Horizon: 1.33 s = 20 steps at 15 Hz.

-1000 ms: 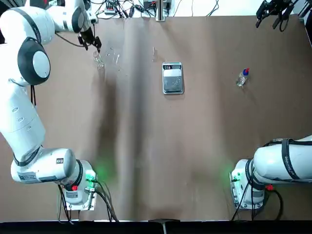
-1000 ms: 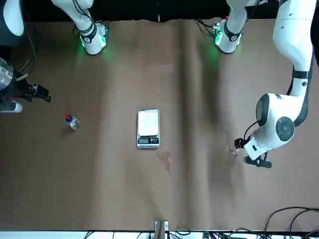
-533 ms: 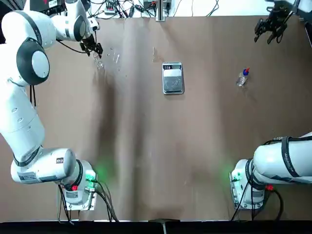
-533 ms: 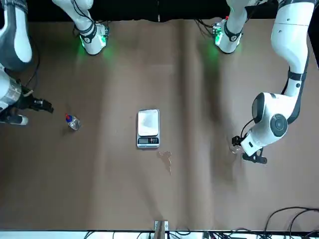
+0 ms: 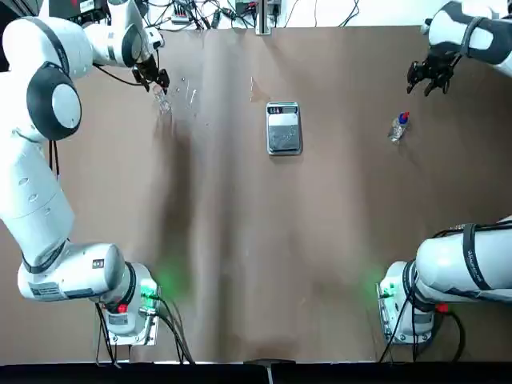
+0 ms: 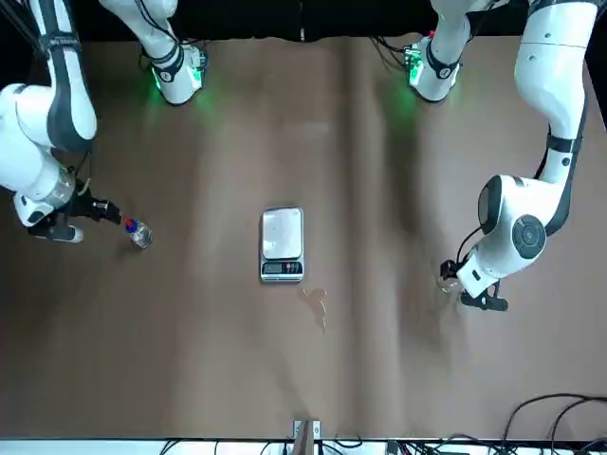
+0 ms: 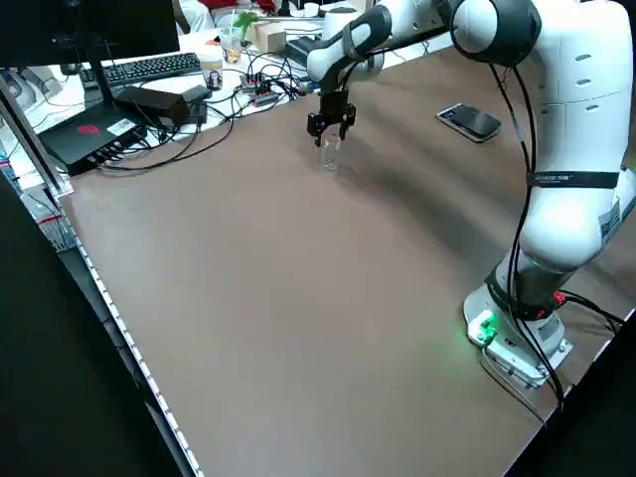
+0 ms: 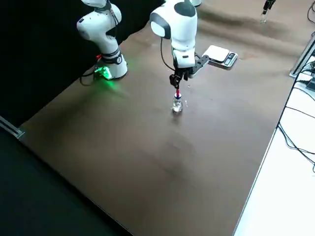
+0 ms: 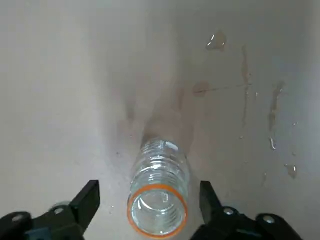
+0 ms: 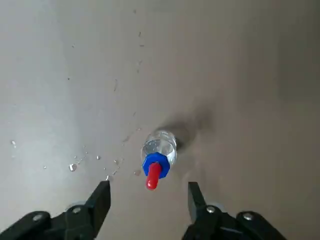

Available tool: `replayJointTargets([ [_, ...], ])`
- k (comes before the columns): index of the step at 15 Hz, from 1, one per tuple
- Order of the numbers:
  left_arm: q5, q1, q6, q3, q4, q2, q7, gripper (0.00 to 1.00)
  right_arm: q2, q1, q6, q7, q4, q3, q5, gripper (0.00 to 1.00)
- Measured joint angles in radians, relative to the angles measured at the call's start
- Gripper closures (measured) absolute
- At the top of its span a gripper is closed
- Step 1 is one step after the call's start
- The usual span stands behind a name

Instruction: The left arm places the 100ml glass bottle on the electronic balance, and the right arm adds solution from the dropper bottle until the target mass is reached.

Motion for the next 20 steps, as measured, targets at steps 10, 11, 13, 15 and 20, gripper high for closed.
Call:
replayJointTargets([
  [10,0.0,-0.015,0.008,-0.001,0.0,0.0,-0.024,0.28,0.041,0.001,0.125,-0.008,-0.111,0.003,-0.026,0.41],
  [11,0.0,-0.015,0.008,-0.001,0.0,0.0,-0.024,0.29,0.042,0.002,0.125,-0.008,-0.112,0.003,-0.027,0.43],
  [13,0.0,-0.015,0.008,-0.001,0.0,0.0,-0.024,0.36,0.045,0.002,0.126,-0.008,-0.114,0.003,-0.027,0.44],
  [15,0.0,-0.015,0.008,-0.001,0.0,0.0,-0.024,0.43,0.048,0.002,0.13,-0.008,-0.114,0.003,-0.027,0.48],
  [20,0.0,-0.014,0.009,-0.001,0.001,-0.001,-0.024,0.52,0.06,0.002,0.147,-0.009,-0.115,0.004,-0.028,0.51],
])
